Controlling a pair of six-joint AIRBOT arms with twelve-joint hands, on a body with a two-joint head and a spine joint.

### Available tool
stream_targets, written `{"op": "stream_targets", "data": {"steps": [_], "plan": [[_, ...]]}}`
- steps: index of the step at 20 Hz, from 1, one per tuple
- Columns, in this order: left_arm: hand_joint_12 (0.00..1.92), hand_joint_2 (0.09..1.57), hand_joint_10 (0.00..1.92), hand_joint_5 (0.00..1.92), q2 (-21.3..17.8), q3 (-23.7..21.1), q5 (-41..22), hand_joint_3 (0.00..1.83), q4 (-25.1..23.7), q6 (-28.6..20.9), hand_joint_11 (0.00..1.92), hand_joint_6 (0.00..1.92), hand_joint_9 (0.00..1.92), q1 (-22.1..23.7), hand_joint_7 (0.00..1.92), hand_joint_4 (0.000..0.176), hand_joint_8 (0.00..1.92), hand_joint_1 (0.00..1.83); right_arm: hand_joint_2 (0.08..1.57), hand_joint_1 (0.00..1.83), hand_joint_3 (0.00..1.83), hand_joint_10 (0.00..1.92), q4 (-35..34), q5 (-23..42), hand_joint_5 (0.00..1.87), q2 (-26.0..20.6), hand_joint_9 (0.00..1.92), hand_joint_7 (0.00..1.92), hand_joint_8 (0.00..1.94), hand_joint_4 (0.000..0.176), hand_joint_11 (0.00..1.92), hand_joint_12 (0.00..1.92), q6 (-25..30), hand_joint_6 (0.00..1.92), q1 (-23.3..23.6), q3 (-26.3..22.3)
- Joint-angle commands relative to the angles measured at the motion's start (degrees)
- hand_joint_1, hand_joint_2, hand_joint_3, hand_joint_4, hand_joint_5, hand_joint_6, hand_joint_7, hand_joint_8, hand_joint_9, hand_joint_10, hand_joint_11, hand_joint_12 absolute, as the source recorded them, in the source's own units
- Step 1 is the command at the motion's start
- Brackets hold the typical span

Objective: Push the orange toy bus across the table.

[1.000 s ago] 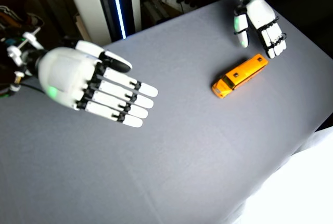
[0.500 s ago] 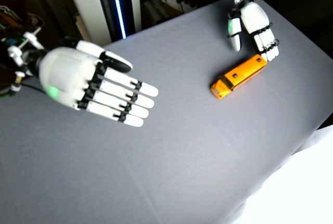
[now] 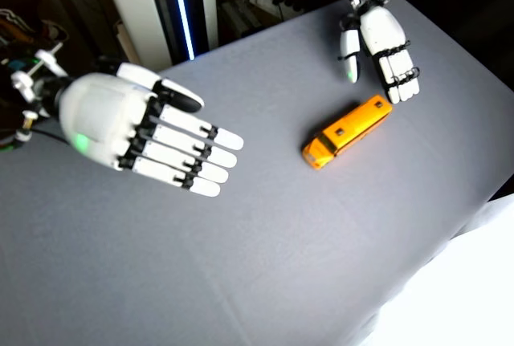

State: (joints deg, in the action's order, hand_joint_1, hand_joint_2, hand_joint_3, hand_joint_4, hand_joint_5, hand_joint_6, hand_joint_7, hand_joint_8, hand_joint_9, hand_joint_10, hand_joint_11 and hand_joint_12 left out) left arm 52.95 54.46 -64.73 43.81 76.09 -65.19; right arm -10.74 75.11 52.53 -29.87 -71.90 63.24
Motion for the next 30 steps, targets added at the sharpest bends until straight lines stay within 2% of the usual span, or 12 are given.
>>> {"op": "stream_targets", "data": {"steps": [1, 5, 8, 12, 15, 17, 21, 24, 30], "plan": [[0.00, 1.46, 0.00, 0.03, 0.66, -0.01, -6.23, 0.00, -3.38, 0.09, 0.00, 0.01, 0.00, 1.01, 0.00, 0.000, 0.00, 0.18, 1.46, 0.31, 0.00, 0.01, -0.86, 7.12, 0.31, -0.03, 0.30, 0.33, 0.00, 0.000, 0.26, 0.10, 0.47, 0.00, 0.30, 0.36], [0.00, 1.46, 0.00, 0.08, 1.52, 0.52, -5.45, 0.00, -4.83, 0.10, 0.00, 0.01, 0.00, 2.69, 0.04, 0.000, 0.01, 0.22, 1.46, 0.35, 0.00, 0.00, -0.87, 7.12, 0.30, -0.03, 0.28, 0.31, 0.00, 0.000, 0.25, 0.08, 0.52, 0.00, 0.30, 0.38], [0.00, 1.45, 0.00, 0.07, 1.40, 0.13, -6.31, 0.00, -5.78, 0.10, 0.00, 0.00, 0.00, 3.01, 0.01, 0.000, 0.00, 0.22, 1.46, 0.27, 0.00, 0.00, -0.87, 7.12, 0.29, -0.03, 0.27, 0.31, 0.00, 0.000, 0.23, 0.06, 0.52, 0.00, 0.29, 0.38], [0.00, 1.46, 0.00, 0.08, 1.51, 0.08, -5.55, 0.00, -6.47, 0.11, 0.00, 0.00, 0.01, 3.14, 0.03, 0.000, 0.00, 0.27, 1.45, 0.30, 0.00, 0.00, -0.87, 7.12, 0.31, 0.00, 0.28, 0.33, 0.00, 0.000, 0.25, 0.06, 0.52, 0.00, 0.28, 0.48], [0.03, 1.44, 0.02, 0.09, 2.05, 0.33, -2.38, 0.00, -8.25, 0.11, 0.07, 0.00, 0.06, 3.19, 0.07, 0.000, 0.02, 0.22, 1.46, 0.31, 0.00, 0.00, -0.87, 7.11, 0.30, 0.09, 0.27, 0.31, 0.00, 0.000, 0.24, 0.05, 0.52, 0.00, 0.28, 0.55], [0.02, 1.44, 0.01, 0.11, 3.08, 0.90, -0.07, 0.00, -9.77, 0.11, 0.05, 0.01, 0.07, 3.98, 0.08, 0.000, 0.01, 0.25, 1.46, 0.31, 0.00, 0.01, -0.87, 7.11, 0.30, 0.18, 0.28, 0.32, 0.00, 0.000, 0.25, 0.05, 0.52, 0.00, 0.28, 0.60], [0.01, 1.44, 0.00, 0.10, 4.90, 2.38, 4.01, 0.00, -12.79, 0.12, 0.04, 0.00, 0.06, 6.36, 0.08, 0.000, 0.00, 0.14, 1.46, 0.30, 0.00, 0.00, -0.86, 7.11, 0.30, 0.33, 0.28, 0.32, 0.00, 0.000, 0.25, 0.05, 0.52, 0.00, 0.28, 0.63], [0.01, 1.43, 0.00, 0.11, 5.93, 3.24, 5.66, 0.00, -13.93, 0.12, 0.05, 0.00, 0.06, 7.70, 0.09, 0.000, 0.00, 0.07, 1.46, 0.31, 0.00, 0.00, -0.86, 7.11, 0.31, 0.37, 0.28, 0.32, 0.00, 0.000, 0.26, 0.05, 0.52, 0.00, 0.28, 0.66], [0.01, 1.43, 0.00, 0.11, 8.26, 5.15, 8.21, 0.00, -16.31, 0.13, 0.04, 0.00, 0.04, 10.97, 0.07, 0.000, 0.00, 0.08, 1.45, 0.35, 0.00, 0.00, -0.85, 7.11, 0.30, 0.37, 0.28, 0.31, 0.00, 0.000, 0.26, 0.04, 0.70, 0.00, 0.27, 0.64]]}}
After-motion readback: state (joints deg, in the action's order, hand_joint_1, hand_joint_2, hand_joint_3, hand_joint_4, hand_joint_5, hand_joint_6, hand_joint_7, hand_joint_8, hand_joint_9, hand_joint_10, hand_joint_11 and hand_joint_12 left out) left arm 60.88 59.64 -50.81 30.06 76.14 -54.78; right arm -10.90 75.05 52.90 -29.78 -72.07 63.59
